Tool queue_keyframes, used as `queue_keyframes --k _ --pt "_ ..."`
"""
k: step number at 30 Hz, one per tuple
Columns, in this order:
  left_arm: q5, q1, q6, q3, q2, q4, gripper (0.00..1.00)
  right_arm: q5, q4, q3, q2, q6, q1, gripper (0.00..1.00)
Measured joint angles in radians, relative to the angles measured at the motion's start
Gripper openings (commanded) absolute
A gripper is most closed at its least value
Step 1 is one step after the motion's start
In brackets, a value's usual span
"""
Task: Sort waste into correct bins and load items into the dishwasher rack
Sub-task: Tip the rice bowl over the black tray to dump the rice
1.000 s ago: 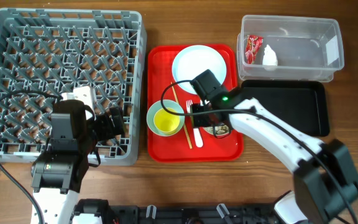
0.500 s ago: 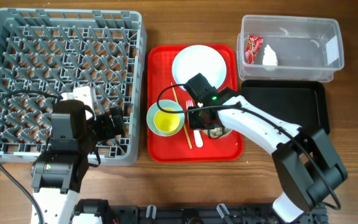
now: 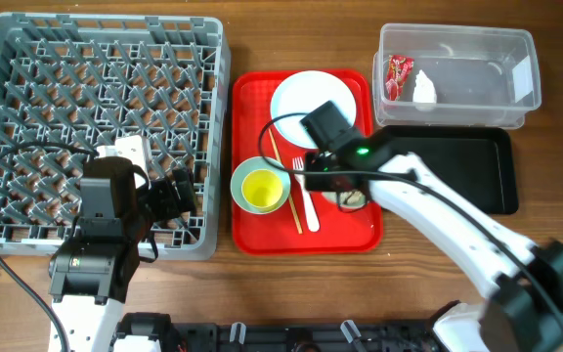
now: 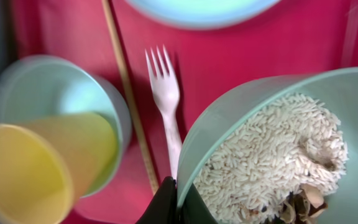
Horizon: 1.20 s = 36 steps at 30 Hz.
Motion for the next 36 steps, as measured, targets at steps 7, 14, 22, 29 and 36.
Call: queue_keyframes --k 7,14,22,29,36 --pt "0.000 0.000 0.000 0.000 0.000 0.000 1.00 -0.104 -0.023 0.013 -0.177 -0.004 -0.244 0.04" --pt "0.000 0.000 0.000 0.000 0.000 0.000 1.00 -0.435 0.006 -0.031 -0.172 -0.124 -0.611 0.04" --pt "0.000 0.000 0.000 0.000 0.000 0.000 1.00 -0.900 0.107 -0.147 -0.027 -0.322 -0.874 0.04" --pt "0.000 0.000 0.000 0.000 0.000 0.000 1.00 -1.184 0.216 -0.175 0.140 -0.347 -0.972 0.04" --pt "0.000 0.000 0.000 0.000 0.000 0.000 1.00 -1.344 0.248 -0.176 0.180 -0.296 -1.086 0.04"
